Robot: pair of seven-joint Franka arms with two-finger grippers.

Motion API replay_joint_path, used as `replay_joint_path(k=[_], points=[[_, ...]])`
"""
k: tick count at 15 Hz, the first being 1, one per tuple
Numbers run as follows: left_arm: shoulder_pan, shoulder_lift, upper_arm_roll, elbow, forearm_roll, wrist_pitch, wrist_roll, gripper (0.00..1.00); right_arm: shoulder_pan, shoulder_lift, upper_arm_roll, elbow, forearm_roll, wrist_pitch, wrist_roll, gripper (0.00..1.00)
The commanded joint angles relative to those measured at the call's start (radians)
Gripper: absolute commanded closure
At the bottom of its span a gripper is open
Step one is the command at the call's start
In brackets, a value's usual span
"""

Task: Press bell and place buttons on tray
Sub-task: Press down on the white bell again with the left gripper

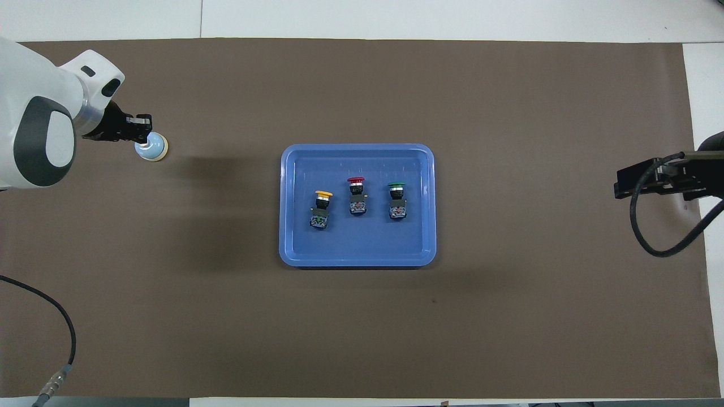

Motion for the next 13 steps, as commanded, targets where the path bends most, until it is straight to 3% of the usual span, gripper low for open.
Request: replay_joint_path(k=[1, 13], points=[[0.024, 0.003, -0.004, -0.042, 0.023, 0.08, -0.009, 1.0, -0.019, -0.016, 0.016, -0.019, 0.02, 0.018, -0.027, 0.0], [0.039, 0.073, -0.003, -0.062, 0.026, 0.18, -0.003, 1.0, -0.02, -0.017, 0.016, -0.021, 0.02, 0.007, -0.026, 0.0]])
